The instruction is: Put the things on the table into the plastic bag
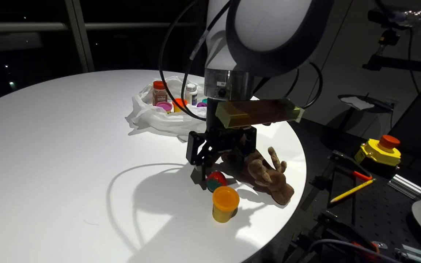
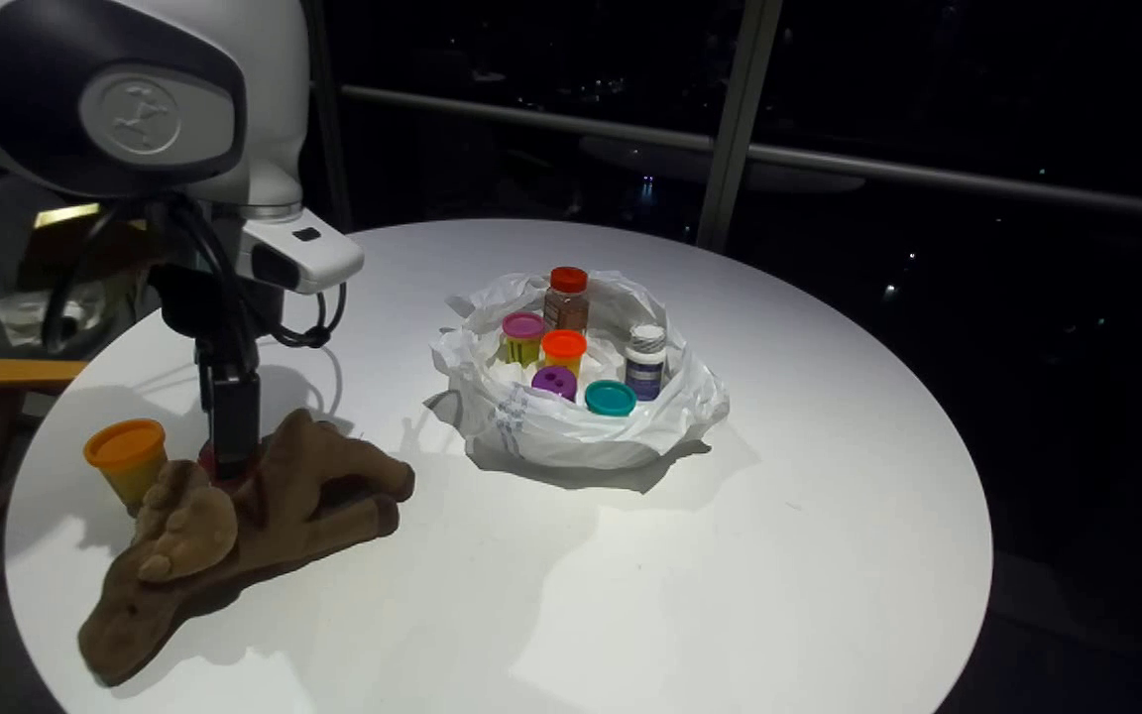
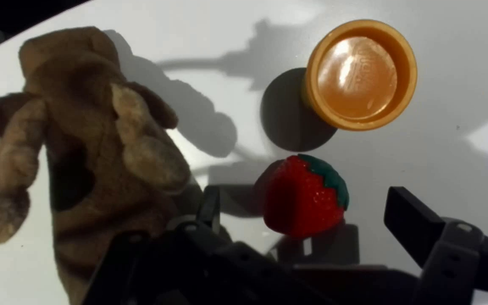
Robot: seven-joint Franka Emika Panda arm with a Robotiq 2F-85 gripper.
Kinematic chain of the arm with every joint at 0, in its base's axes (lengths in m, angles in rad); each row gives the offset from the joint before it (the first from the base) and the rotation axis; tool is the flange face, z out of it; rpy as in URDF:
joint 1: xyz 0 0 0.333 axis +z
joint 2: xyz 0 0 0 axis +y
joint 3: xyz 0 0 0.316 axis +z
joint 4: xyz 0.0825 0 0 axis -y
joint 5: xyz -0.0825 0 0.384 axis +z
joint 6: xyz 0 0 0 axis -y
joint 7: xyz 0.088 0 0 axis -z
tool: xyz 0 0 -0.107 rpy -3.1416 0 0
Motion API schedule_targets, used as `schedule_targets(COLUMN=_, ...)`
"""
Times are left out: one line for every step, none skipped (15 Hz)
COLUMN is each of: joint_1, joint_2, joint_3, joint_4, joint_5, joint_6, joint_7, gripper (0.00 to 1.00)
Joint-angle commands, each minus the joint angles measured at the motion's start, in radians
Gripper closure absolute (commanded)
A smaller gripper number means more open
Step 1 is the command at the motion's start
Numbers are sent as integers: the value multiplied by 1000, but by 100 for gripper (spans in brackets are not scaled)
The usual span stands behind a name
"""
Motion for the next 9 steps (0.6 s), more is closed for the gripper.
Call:
schedule_targets(joint_1=-26, joint_2=38, joint_3=24, joint_4=35, joint_5=50, joint_6=-9, joint_7=-66, gripper=0)
schedule_targets(joint_1=-23, joint_2=42, joint_3=24, joint_4=38, joint_5=52, joint_6=-10, joint_7=-72, gripper=0)
schedule_targets(joint_1=-21, joint_2=44, joint_3=26, joint_4=39, joint_5=56, joint_6=-13, joint_7=-80, gripper=0)
schedule_targets(joint_1=-16, joint_2=48, joint_3=25, joint_4=39, joint_5=52, joint_6=-11, joint_7=-83, gripper=0)
schedule_targets(joint_1=-15, joint_2=48, joint_3=29, joint_4=38, joint_5=53, joint_6=-11, joint_7=-87, gripper=0)
schedule_targets(joint_1=-14, joint_2=48, joint_3=32, joint_4=38, joint_5=53, joint_6=-11, joint_7=-88, gripper=0)
schedule_targets(joint_1=-12, joint_2=51, joint_3=31, joint_4=39, joint_5=48, joint_6=-10, joint_7=-87, gripper=2)
schedule_targets(joint_1=-11, joint_2=52, joint_3=32, joint_4=40, joint_5=47, joint_6=-11, joint_7=-88, gripper=22)
schedule_targets(joint_1=-8, joint_2=52, joint_3=32, joint_4=40, joint_5=45, joint_6=-12, joint_7=-86, gripper=27)
